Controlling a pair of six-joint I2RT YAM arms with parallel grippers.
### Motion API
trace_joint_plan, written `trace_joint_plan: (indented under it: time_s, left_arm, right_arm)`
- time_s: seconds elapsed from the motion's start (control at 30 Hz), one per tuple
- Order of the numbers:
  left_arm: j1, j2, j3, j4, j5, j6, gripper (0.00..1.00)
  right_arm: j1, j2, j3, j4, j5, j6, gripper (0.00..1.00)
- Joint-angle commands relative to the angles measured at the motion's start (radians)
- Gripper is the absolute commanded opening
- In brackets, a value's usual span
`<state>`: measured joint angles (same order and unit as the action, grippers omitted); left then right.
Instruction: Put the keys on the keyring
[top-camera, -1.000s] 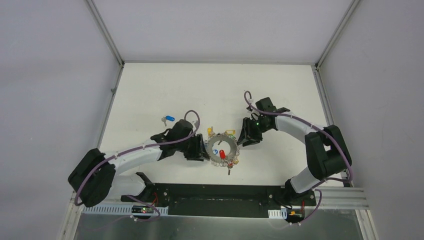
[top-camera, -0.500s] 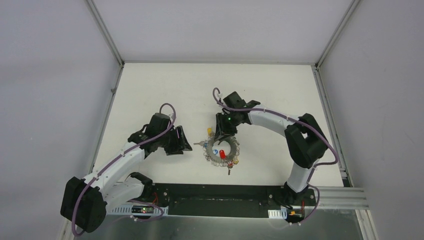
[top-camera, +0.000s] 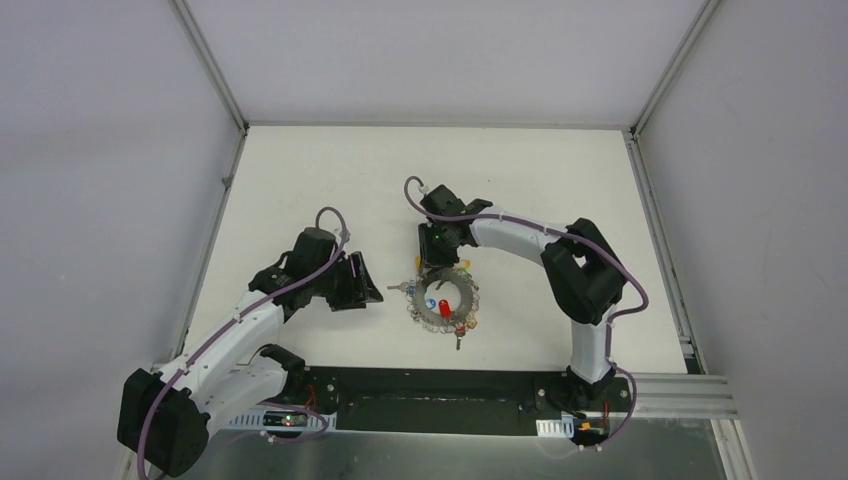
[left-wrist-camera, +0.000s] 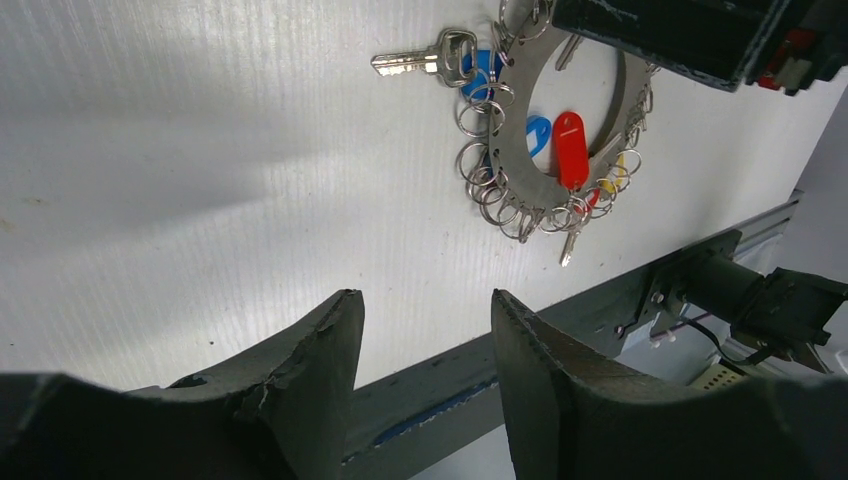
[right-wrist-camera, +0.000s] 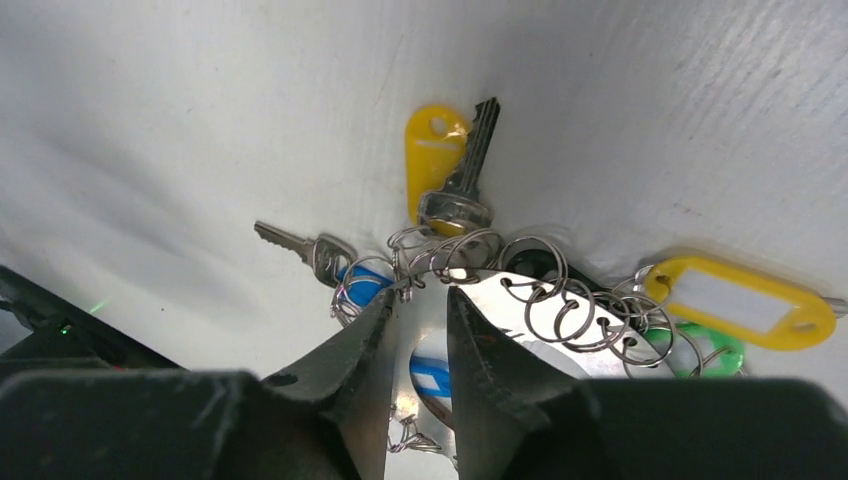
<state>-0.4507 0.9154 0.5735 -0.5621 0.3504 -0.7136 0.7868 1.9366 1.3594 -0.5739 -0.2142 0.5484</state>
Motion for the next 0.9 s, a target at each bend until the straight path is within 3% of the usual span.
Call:
trace_joint_plan:
  time_s: [0.0, 0.27, 0.57, 0.87]
  left_arm:
    - [0.004, -0.041, -0.010, -0.009, 0.005, -0.008, 0.51]
    - [0.004, -0.026, -0.011, -0.010, 0.009, -0.009, 0.51]
    - [0.004, -0.026, -0.013, -0.008, 0.007, -0.007, 0.51]
    - [0.004, -0.032, -0.021, -0.007, 0.007, -0.010, 0.51]
  right_arm:
    - [0.001, 0.018, 0.046, -0.008, 0.045, 0.027, 0.28]
    - [0.008, 0.030, 0.048, 0.014, -0.008, 0.043, 0.23]
    - [0.011, -0.007, 0.025, 0.015, -0.015, 0.053, 0.28]
    - [0.014, 0.002, 0.019, 0.038, -0.055, 0.076, 0.14]
